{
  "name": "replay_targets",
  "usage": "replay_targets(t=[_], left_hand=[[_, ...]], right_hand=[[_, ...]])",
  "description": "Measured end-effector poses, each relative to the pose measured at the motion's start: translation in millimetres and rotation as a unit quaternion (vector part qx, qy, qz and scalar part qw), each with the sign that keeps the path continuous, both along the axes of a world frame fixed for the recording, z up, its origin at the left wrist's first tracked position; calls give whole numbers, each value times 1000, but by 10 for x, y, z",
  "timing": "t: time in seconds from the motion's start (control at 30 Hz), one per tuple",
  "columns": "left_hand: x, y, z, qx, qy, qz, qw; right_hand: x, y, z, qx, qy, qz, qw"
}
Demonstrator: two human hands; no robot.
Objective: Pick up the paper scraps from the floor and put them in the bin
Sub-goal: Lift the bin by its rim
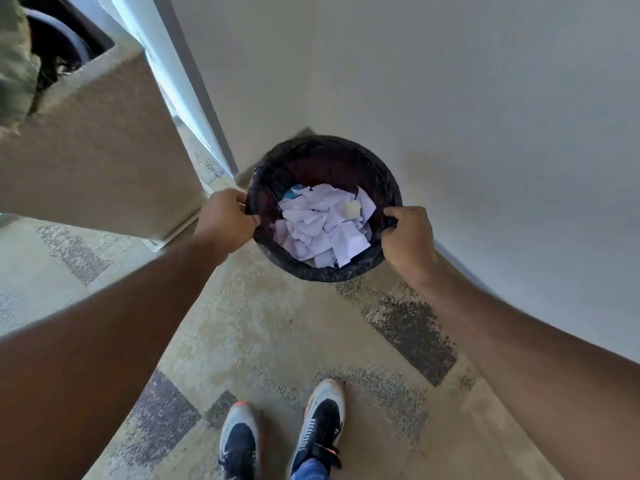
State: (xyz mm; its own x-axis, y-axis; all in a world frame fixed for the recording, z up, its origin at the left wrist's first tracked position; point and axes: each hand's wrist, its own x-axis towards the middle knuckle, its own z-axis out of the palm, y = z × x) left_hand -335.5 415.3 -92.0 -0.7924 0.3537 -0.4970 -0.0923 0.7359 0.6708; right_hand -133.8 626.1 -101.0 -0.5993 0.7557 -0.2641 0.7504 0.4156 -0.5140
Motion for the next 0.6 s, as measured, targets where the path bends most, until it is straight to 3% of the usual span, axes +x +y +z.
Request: replay_targets(t=[0.2, 0.6], left_hand=[[-287, 373, -546, -8, 78, 8, 997], [-611, 803, -1074, -9, 126, 27, 992]], right_hand=[[-445, 390, -559, 13, 20, 30, 999], [-938, 796, -1113, -36, 48, 27, 998]])
